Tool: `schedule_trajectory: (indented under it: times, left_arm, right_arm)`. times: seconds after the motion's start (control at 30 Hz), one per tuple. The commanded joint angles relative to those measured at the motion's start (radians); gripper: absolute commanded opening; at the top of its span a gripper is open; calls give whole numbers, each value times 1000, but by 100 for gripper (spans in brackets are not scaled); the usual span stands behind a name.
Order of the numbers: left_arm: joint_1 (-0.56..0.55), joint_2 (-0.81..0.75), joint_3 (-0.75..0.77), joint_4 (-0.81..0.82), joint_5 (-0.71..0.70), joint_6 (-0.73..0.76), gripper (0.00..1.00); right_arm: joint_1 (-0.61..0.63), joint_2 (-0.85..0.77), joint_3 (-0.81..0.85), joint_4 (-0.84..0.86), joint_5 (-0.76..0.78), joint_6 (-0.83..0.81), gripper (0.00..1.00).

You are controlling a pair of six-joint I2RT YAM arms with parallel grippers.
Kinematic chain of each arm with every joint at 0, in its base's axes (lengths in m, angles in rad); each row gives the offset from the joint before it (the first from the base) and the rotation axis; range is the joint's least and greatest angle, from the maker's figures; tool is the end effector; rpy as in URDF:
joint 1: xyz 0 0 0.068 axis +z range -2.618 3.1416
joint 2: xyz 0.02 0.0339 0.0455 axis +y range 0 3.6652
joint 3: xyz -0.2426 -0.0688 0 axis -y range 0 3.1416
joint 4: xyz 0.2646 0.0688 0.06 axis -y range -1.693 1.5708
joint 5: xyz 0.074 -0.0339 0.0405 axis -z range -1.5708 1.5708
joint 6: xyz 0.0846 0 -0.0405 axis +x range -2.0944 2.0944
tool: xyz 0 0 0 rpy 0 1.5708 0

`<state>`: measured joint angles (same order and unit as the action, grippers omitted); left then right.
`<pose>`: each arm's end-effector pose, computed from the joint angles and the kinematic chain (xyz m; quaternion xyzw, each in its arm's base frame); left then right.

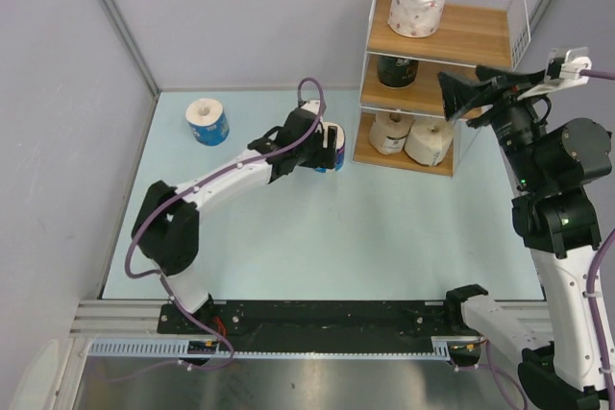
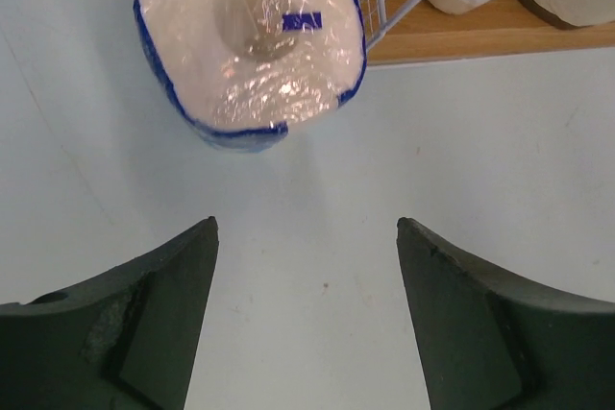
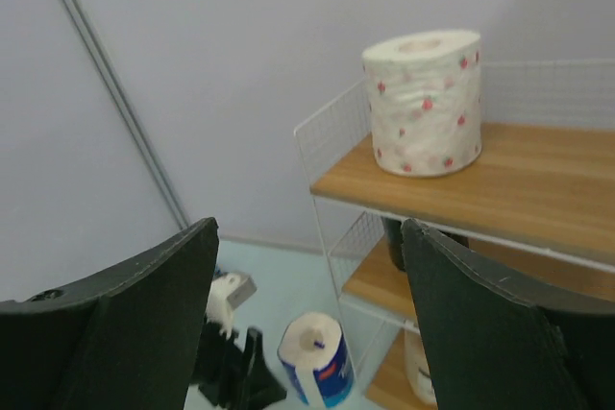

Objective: Place and organize the paper towels onto the shelf

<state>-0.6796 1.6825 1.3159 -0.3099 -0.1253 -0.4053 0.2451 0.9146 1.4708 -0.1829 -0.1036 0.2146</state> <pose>0.3479 -0.2675 0.2169 0.0962 0.8952 -0.1744 0.3987 0.2038 0.0600 0.5540 -0.0513 0.5621 0.2164 0.7966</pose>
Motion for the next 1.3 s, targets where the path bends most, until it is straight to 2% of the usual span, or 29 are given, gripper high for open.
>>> schedule_trajectory:
  times: [0.0, 0.27, 0.5, 0.87, 0.97, 1.03, 1.1, 1.27]
  left_arm:
    - [46, 65, 134, 26, -1, 11, 81]
    - [130, 178, 244, 14, -28, -1, 85]
    - [153, 285, 333, -3, -43, 6, 87]
    - [158, 378, 335, -5, -50, 8, 85]
    - [158, 373, 300, 18, -37, 3, 80]
    - [158, 375, 289, 34, -17, 2, 73]
    - [158, 370, 269, 54, 35, 3, 65]
    - [158, 318, 142, 143, 153, -3, 54]
  right_arm:
    - [5, -81, -39, -153, -36, 39, 82]
    - [5, -171, -104, -289, 22, 26, 84]
    - [5, -191, -130, -313, 53, 42, 85]
    - [5, -181, -148, -317, 67, 54, 86]
    - [5, -171, -148, -317, 53, 60, 86]
    - [5, -165, -152, -322, 50, 68, 86]
    - [5, -164, -158, -325, 54, 75, 86]
    - [5, -177, -170, -337, 91, 100, 86]
